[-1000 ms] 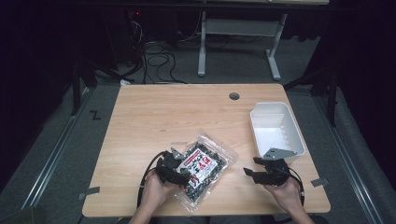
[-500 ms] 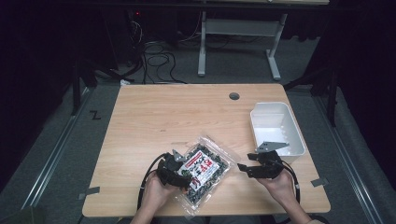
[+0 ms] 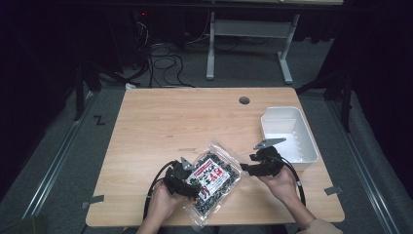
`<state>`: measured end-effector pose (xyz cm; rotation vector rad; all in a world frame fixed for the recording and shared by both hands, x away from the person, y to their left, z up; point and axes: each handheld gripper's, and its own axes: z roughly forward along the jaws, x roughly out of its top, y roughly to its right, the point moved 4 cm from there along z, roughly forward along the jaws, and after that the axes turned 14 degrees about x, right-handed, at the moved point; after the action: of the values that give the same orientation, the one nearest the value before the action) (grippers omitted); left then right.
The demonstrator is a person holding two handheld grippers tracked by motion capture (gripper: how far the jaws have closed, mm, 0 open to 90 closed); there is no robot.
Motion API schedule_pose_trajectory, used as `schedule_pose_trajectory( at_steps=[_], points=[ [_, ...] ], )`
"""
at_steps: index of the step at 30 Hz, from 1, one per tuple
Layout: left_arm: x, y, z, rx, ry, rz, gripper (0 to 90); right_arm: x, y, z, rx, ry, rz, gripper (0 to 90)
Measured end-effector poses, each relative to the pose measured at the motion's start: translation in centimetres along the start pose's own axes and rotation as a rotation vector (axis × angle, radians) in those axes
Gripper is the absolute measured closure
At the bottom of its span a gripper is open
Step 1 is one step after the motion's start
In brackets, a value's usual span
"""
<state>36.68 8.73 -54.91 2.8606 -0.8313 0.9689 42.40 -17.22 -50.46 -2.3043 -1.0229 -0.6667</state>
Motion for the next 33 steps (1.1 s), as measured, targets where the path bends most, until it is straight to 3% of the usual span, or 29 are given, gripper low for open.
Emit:
schedule_pose_trajectory(
  at_steps=[12, 20, 25, 33],
  points=[
    [-0.1, 0.0, 0.0, -0.003, -0.003, -0.016, 21.0, 0.5, 0.9, 1.8, -0.008, -0.033, 0.043, 49.1],
    [-0.1, -0.1, 0.1, -0.003, -0.007, -0.024, 19.4, 0.5, 1.3, 2.4, 0.033, -0.028, 0.085, 57.7],
    [-0.1, -0.3, 0.3, -0.014, -0.013, -0.046, 17.5, 0.6, 1.4, 2.7, 0.067, -0.026, 0.086, 66.0],
    [-0.1, -0.4, 0.3, -0.017, -0.020, -0.044, 16.8, 0.7, 1.3, 2.9, 0.101, -0.022, 0.094, 75.5]
  ],
)
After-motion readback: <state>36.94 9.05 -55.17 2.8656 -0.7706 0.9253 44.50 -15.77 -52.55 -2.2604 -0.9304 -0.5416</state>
